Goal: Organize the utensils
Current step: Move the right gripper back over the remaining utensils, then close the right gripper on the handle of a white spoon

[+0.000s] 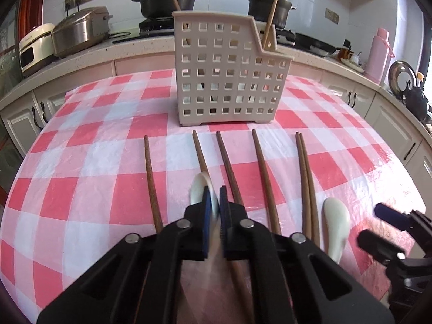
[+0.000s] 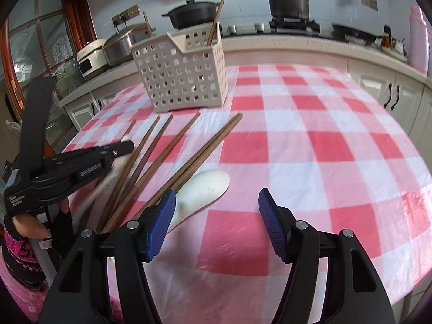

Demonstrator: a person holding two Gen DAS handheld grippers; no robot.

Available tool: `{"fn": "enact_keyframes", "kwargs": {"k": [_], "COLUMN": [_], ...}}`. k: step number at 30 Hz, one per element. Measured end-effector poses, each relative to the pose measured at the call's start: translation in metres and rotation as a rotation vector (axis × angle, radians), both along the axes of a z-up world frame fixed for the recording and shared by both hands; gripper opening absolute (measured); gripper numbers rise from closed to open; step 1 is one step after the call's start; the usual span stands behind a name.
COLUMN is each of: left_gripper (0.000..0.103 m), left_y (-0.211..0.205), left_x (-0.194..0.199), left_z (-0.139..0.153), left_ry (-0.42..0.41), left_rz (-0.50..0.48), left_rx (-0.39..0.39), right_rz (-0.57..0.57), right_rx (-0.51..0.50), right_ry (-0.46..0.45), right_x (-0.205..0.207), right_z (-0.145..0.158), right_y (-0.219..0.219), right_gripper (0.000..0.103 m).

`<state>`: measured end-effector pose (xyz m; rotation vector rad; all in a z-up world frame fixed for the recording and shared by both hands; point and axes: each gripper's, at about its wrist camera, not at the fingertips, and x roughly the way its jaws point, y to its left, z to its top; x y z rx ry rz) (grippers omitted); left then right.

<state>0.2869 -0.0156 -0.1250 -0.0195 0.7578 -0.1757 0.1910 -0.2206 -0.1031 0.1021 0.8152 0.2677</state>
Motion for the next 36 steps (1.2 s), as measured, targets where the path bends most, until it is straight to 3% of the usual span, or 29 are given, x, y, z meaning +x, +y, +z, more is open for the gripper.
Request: {"fn": "enact_keyframes", "kwargs": {"k": [4, 10, 17, 21, 26, 36], "left_gripper": [0.005, 0.005, 0.005, 0.005, 0.005, 0.005], "left_y": [0.009, 0.021, 0.034, 0.046, 0.054, 0.055], "left_x": [-0.015, -0.033, -0.049, -0.050, -0.049, -0.049], "left_z": [0.008, 0.018, 0.028, 0.030, 0.029, 0.026], "left_ry": [-0.042, -0.090, -0.136, -0.137, -0.134, -0.136], "left_rz": [-0.010, 0.000, 0.002, 0.021, 0.037, 0.057], "left_rx": [-0.053, -0.083, -0.091, -0.109, -0.133, -0.123], "right_rz": [-0.017, -0.032, -0.036, 0.044, 0.042, -0.044], "right_rx": [0.035, 0.006, -0.129, -0.186, -0.286, -0.171], "right_ry": [0.047, 0.088, 0.084, 0.070, 0.073, 0.243], "right_x": [0.004, 0.014, 0.025, 0.024, 0.027, 0.033], "right_z": [-0.003, -0.007, -0.007, -0.006, -0.003, -0.003], "right_y": [0.004, 0.019, 0.039, 0.033, 0.017, 0.003], "right_gripper": [0.056, 0.050, 0.046, 0.044, 0.043, 0.050]}}
